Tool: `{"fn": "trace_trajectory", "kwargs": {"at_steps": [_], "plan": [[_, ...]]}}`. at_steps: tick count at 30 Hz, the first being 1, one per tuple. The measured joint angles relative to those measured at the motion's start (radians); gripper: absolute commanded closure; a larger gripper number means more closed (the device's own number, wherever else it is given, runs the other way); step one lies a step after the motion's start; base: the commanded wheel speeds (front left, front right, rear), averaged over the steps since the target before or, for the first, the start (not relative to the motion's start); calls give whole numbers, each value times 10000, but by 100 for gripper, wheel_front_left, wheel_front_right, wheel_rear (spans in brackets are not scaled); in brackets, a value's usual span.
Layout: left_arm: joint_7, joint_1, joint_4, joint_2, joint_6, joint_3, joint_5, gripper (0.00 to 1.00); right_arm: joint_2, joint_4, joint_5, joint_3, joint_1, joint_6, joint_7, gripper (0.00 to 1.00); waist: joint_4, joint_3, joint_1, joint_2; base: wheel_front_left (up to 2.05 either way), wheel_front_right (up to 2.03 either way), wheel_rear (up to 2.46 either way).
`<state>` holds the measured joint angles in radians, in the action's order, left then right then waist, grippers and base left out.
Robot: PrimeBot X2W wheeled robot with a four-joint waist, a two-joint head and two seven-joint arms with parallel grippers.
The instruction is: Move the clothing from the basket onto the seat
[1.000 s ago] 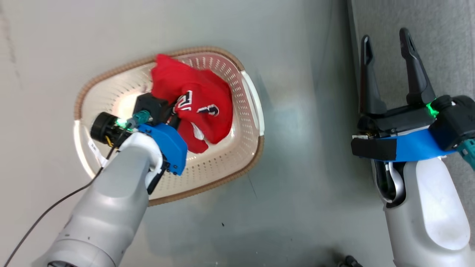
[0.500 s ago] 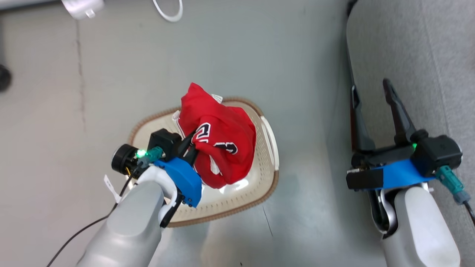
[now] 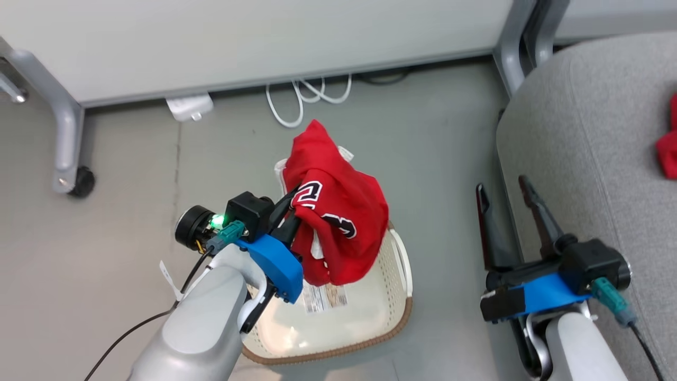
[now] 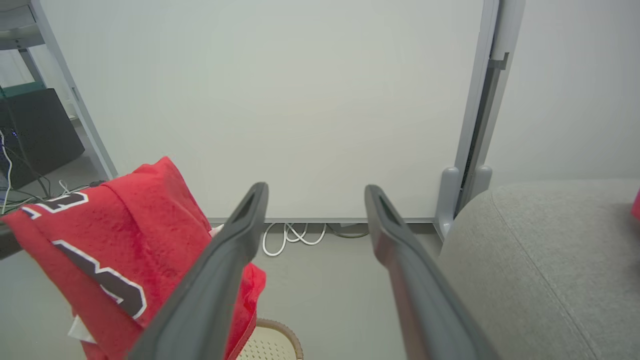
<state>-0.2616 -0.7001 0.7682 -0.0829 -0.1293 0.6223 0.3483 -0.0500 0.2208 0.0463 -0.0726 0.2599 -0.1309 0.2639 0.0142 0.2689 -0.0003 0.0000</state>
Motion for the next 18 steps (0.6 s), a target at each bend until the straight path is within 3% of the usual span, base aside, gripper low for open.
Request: {"fn": "trace_trajectory", "kwargs": {"at_steps": [18], "plan": [[0,-30,-663,219,0,366,-221,100,2,293,209,-372,-1387,0,0,0,667,-2067,2,0,0,0,0]]}}
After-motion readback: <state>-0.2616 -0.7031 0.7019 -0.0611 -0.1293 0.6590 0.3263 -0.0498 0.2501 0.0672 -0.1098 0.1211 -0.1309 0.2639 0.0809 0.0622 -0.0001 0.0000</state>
